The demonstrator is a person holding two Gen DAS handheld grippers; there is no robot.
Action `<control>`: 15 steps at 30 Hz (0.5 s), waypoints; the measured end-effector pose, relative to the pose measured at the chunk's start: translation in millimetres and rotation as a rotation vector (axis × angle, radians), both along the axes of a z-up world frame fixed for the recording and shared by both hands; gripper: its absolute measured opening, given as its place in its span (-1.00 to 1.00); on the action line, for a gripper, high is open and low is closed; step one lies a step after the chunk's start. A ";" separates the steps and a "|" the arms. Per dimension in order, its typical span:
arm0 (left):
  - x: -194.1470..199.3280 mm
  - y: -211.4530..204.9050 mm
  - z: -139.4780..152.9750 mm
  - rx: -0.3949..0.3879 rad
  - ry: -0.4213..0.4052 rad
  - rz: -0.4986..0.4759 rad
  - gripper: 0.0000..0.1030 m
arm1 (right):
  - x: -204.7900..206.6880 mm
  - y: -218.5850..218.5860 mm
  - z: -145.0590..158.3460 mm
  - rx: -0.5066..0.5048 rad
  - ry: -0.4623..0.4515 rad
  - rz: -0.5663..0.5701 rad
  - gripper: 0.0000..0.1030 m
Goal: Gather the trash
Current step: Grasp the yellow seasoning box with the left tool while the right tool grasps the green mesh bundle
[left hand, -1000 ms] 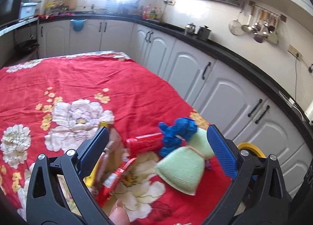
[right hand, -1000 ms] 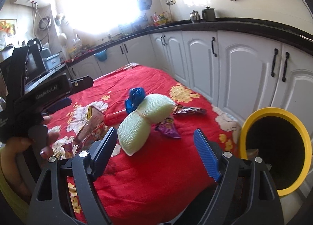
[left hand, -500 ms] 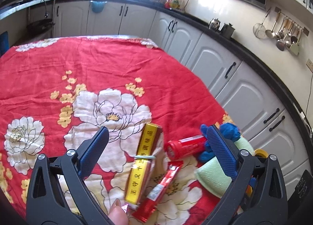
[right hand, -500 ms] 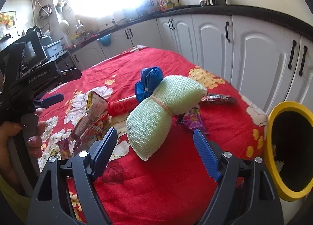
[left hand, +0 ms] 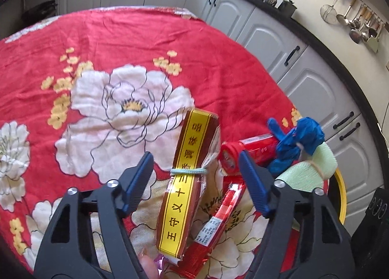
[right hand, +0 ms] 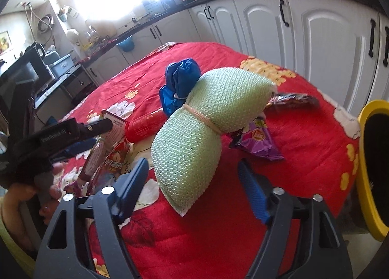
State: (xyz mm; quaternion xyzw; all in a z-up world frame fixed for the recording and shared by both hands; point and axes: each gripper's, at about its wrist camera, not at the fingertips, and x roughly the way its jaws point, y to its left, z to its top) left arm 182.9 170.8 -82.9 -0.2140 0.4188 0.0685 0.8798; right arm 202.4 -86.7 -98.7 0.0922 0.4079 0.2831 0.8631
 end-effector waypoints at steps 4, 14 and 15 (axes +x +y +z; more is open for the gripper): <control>1.0 0.5 -7.3 -0.010 0.023 -0.006 -0.05 | -2.3 1.1 -2.8 0.014 0.013 0.039 -0.12; 0.5 -3.9 -11.6 -0.005 0.034 -0.026 -0.57 | -21.4 -9.0 11.1 0.012 -0.066 0.033 -0.25; -0.1 -4.7 -9.4 0.002 0.027 -0.023 -0.57 | -24.3 -10.7 13.0 0.011 -0.075 0.030 -0.26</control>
